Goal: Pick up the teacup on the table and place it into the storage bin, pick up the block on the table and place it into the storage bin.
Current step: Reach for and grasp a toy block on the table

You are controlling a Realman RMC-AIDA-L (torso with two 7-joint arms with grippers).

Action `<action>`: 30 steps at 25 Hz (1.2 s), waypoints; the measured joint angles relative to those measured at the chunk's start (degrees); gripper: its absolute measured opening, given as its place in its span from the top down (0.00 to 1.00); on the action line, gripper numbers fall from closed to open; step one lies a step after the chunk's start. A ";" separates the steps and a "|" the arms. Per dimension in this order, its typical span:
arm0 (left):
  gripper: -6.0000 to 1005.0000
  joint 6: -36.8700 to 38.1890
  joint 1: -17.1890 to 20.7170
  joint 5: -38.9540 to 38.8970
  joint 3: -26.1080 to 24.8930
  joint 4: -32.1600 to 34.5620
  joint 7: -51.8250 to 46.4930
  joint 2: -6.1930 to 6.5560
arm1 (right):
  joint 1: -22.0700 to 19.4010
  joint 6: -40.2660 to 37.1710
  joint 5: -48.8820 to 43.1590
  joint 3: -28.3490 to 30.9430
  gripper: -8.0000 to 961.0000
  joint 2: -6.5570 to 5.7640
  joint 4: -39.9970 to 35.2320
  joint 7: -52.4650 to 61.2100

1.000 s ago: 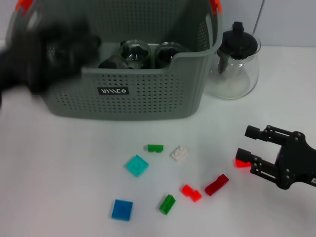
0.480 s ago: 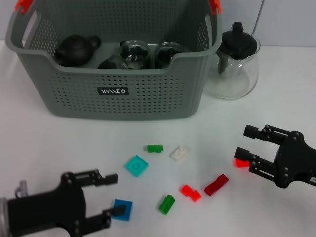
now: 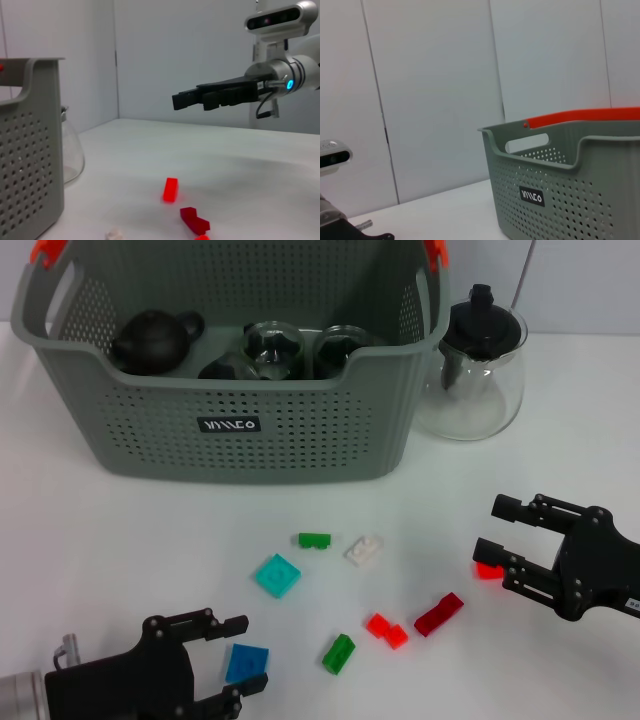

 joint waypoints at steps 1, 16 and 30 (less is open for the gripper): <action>0.42 -0.13 0.03 0.06 -0.35 -0.16 -0.05 0.00 | 0.00 0.05 0.00 0.00 0.38 0.00 0.00 0.00; 0.28 -6.22 0.00 1.97 -1.36 -4.10 7.29 0.06 | 0.09 0.35 -0.05 0.00 0.38 -0.01 0.00 -0.01; 0.25 -10.36 -0.18 1.58 -4.48 -6.68 11.63 0.10 | -0.09 0.41 -0.04 0.00 0.38 -0.01 0.00 -0.06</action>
